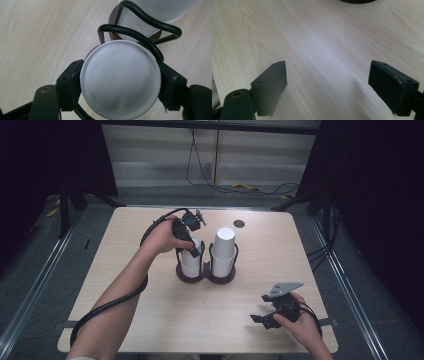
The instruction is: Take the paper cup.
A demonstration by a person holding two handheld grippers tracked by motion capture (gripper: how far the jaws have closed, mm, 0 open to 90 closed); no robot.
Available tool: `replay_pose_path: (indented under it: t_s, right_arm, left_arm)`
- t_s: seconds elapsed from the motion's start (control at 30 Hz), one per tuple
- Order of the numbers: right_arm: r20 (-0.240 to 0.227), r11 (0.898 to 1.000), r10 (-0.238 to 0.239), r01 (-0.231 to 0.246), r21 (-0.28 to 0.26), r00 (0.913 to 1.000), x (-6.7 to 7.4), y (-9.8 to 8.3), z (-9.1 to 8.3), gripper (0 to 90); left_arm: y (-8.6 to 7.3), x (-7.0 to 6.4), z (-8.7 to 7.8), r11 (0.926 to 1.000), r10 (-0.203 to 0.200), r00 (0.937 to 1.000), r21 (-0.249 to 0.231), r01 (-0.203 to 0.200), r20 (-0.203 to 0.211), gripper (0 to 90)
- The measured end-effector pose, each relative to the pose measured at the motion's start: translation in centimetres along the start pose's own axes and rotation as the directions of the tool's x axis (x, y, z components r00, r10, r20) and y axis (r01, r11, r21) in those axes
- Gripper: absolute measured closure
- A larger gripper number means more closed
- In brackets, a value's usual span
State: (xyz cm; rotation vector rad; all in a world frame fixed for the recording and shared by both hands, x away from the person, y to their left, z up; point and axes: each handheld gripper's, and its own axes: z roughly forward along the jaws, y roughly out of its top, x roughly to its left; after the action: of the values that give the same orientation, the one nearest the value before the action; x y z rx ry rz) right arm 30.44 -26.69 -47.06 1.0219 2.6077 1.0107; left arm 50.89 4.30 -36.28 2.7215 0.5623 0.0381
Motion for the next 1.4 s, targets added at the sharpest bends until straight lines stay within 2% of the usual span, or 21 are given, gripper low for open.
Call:
replay_pose_path:
  t_s: [0.17, 0.27, 0.3, 0.47, 0.93, 1.13, 1.4]
  right_arm:
    - [0.000, 1.000, 0.000, 0.000, -0.001, 1.0000, 0.0, 0.0, 0.0, 14.8]
    - [0.000, 1.000, 0.000, 0.000, -0.006, 1.0000, -0.1, -0.1, 0.0, 14.8]
    - [-0.002, 1.000, 0.001, -0.001, -0.006, 1.0000, -0.1, -0.1, -0.1, 14.8]
    - [0.000, 1.000, 0.001, -0.001, -0.005, 1.0000, -0.1, -0.1, -0.1, 14.9]
    - [-0.003, 1.000, 0.002, -0.002, -0.007, 1.0000, -0.1, -0.1, 0.0, 14.8]
    - [-0.009, 1.000, 0.003, -0.003, -0.009, 1.0000, -0.1, -0.1, 0.0, 14.9]
    - [-0.006, 1.000, 0.003, -0.003, -0.018, 1.0000, -0.1, 0.0, -0.1, 14.8]
  left_arm:
    - [0.1, -0.2, -0.2, 0.9999, 0.007, 1.0000, 0.014, -0.007, -0.006, 31.1]
    - [0.2, -0.2, -0.7, 1.0000, 0.007, 0.9999, 0.007, -0.006, -0.008, 32.0]
    - [0.2, -0.3, -0.8, 0.9999, 0.007, 0.9999, -0.009, -0.007, -0.012, 32.4]
    - [0.4, -0.2, -1.5, 0.9999, 0.013, 0.9998, 0.000, -0.013, -0.012, 33.7]
    - [0.6, -0.2, -1.8, 0.9996, 0.026, 0.9995, -0.001, -0.026, -0.016, 34.2]
    - [0.7, -0.3, -2.1, 0.9998, 0.013, 0.9997, -0.013, -0.013, -0.021, 34.1]
    - [1.0, -0.5, -3.1, 0.9996, 0.026, 0.9993, -0.009, -0.026, -0.026, 34.3]
